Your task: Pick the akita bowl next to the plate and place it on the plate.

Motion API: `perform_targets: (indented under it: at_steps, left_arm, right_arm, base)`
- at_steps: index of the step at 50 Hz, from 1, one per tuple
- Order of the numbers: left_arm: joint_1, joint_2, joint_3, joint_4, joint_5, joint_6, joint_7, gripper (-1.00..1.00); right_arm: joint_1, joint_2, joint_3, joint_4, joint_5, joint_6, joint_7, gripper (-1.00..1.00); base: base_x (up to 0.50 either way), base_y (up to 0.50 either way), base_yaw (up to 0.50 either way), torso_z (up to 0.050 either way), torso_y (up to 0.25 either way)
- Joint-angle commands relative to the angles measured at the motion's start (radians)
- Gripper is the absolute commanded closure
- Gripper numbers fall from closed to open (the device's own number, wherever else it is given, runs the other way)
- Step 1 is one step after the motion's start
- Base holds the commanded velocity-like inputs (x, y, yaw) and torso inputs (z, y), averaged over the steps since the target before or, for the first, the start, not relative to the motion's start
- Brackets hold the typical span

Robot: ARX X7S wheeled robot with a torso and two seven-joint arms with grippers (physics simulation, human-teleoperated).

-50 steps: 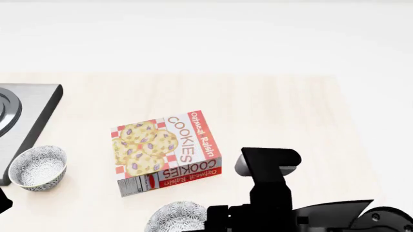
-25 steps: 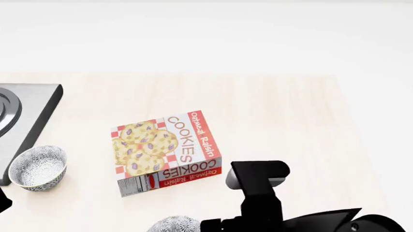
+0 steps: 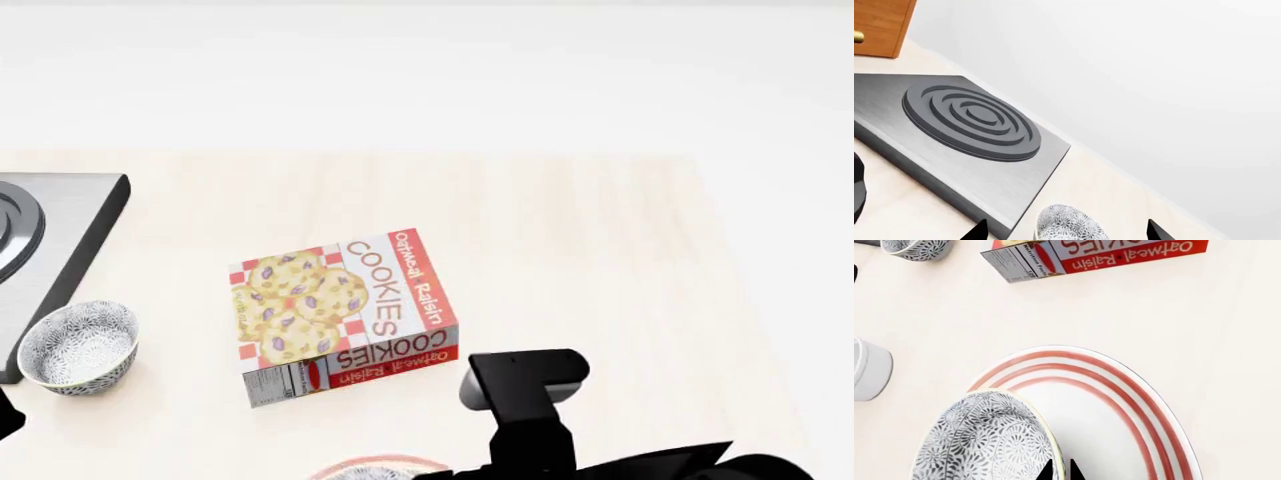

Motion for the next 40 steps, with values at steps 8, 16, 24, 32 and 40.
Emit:
perform_targets:
  at_steps: [8, 16, 24, 32, 40]
  left_arm:
    - [0.001, -0.005, 0.004, 0.008, -0.005, -0.002, -0.008, -1.00]
    - [0.000, -0.004, 0.008, -0.002, 0.001, 0.007, -0.003, -1.00]
    - [0.000, -0.004, 0.010, -0.006, 0.002, 0.012, -0.001, -1.00]
    - [0.004, -0.006, 0.011, 0.005, -0.001, 0.009, -0.008, -1.00]
    - [0.001, -0.008, 0.012, -0.001, -0.003, 0.010, -0.007, -1.00]
  right_arm:
    - [-0.006, 0.006, -0.038, 0.012, -0.032, -0.028, -0.031, 1.00]
    - [-0.014, 0.010, -0.055, 0.012, -0.053, -0.045, -0.051, 1.00]
    - [-0.016, 0.013, -0.068, 0.020, -0.067, -0.058, -0.065, 1.00]
    - [-0.016, 0.013, -0.068, 0.019, -0.066, -0.067, -0.064, 1.00]
    - [-0.008, 0.027, -0.060, -0.001, -0.064, -0.076, -0.051, -1.00]
  base:
    - [0.00, 0.00, 0.00, 0.000, 0.000]
    - [0.00, 0.00, 0.00, 0.002, 0.000]
    - [0.00, 0.00, 0.00, 0.000, 0.000]
    - [0.00, 0.00, 0.00, 0.000, 0.000]
    - [0.00, 0.00, 0.00, 0.000, 0.000]
